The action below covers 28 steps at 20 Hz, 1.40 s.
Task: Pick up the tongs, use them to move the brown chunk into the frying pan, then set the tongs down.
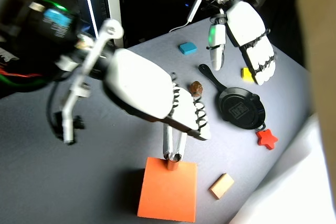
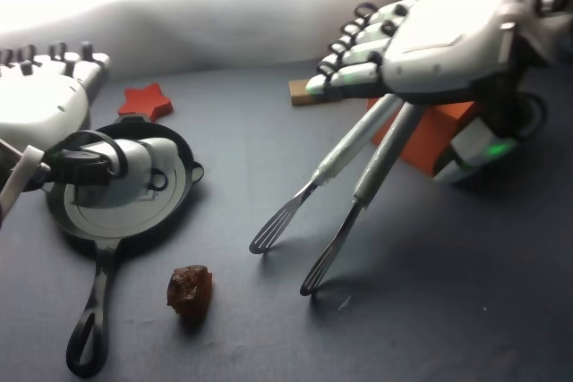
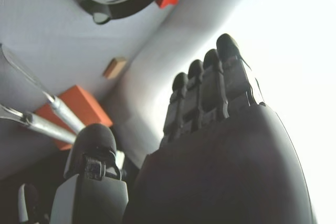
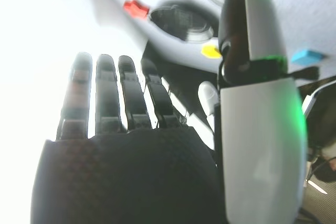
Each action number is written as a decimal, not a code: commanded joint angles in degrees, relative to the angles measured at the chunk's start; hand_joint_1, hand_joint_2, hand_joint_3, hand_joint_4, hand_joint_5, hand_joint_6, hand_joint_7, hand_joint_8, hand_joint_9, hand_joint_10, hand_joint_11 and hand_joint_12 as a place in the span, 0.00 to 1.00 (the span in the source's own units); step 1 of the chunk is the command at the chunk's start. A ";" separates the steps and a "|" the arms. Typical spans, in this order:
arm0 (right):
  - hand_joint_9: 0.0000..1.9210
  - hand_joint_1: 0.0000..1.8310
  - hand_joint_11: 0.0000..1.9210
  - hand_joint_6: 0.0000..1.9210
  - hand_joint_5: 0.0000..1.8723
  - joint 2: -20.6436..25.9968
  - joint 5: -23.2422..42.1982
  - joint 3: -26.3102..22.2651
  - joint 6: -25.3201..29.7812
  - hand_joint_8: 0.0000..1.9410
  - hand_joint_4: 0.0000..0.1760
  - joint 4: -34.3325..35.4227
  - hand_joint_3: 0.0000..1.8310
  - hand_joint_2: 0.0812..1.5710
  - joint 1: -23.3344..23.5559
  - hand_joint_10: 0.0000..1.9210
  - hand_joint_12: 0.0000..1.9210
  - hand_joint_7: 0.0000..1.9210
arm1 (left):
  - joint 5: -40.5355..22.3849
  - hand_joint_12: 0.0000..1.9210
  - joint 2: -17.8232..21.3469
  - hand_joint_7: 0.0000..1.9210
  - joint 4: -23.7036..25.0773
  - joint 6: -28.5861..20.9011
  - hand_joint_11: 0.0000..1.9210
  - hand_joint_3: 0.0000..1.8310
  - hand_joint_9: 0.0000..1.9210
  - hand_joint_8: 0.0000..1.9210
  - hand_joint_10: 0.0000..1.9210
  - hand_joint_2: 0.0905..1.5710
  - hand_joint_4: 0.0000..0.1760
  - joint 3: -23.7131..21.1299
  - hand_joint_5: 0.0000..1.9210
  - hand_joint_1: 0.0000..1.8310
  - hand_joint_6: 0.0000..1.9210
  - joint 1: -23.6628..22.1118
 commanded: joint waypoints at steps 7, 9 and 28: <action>0.00 0.55 0.00 0.00 0.00 -7.90 1.08 4.18 6.23 0.00 0.00 -9.49 0.00 0.60 -0.56 0.00 0.00 0.00 | 0.58 0.08 -0.43 0.01 -0.43 -1.42 0.00 0.00 0.00 0.00 0.00 0.80 0.02 0.73 0.01 0.05 0.00 -0.91; 0.00 0.55 0.00 0.00 0.00 -9.20 0.87 5.03 7.55 0.00 0.00 -11.79 0.00 0.59 -1.09 0.00 0.00 0.00 | 2.36 0.12 -0.48 0.02 -0.57 -1.47 0.00 0.00 0.01 0.00 0.00 0.79 0.06 1.04 0.01 0.04 0.00 -0.77; 0.00 0.54 0.00 0.00 0.00 -16.14 6.48 14.48 3.17 0.00 0.00 -16.11 0.00 0.56 -8.53 0.00 0.00 0.00 | 4.75 0.09 -1.49 0.02 -1.39 -1.30 0.00 0.00 0.01 0.00 0.00 0.80 0.02 2.07 0.02 0.05 0.00 0.61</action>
